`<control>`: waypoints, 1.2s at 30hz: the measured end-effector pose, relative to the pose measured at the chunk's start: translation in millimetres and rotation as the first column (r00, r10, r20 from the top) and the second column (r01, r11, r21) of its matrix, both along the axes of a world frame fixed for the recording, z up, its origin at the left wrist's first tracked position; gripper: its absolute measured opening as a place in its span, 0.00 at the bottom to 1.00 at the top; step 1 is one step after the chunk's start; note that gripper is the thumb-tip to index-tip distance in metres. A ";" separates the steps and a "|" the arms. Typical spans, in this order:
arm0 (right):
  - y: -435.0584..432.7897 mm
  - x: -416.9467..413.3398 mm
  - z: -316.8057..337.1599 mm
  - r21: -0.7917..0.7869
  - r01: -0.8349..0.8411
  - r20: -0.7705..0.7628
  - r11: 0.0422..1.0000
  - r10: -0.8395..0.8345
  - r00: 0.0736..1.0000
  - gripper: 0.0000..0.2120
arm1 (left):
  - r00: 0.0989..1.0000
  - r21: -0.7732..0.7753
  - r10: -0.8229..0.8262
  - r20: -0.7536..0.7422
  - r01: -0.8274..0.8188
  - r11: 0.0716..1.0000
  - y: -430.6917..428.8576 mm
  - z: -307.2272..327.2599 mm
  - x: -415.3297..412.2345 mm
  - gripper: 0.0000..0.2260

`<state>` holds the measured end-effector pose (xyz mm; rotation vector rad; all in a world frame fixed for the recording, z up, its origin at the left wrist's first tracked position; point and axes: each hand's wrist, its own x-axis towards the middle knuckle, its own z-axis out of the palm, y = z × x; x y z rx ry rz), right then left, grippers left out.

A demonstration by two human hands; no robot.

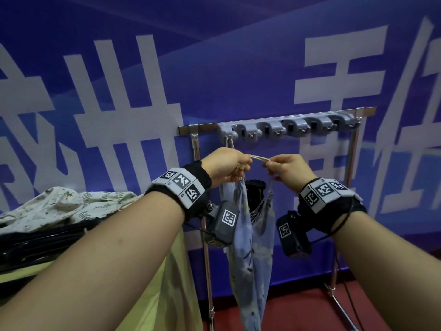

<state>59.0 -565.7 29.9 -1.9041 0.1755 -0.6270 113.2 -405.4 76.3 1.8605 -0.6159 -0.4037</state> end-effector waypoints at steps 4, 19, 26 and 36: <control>-11.9 6.1 3.5 -0.060 0.131 0.047 0.990 -0.129 0.991 0.08 | 0.997 0.045 0.016 0.074 -0.019 0.999 -17.0 1.5 8.8 0.07; -53.5 65.9 6.2 -0.078 0.343 0.102 0.936 -0.335 0.937 0.07 | 0.693 0.194 0.196 0.694 -0.443 0.875 -77.6 -0.6 64.0 0.06; -55.5 95.7 5.8 -0.122 0.319 0.113 0.940 -0.306 0.945 0.08 | 0.650 0.102 0.256 0.716 -0.460 0.882 -75.5 2.6 92.1 0.07; -55.5 126.3 21.9 -0.090 0.355 0.161 0.930 -0.338 0.927 0.10 | 0.691 0.012 0.334 0.641 -0.444 0.896 -87.2 2.7 122.3 0.08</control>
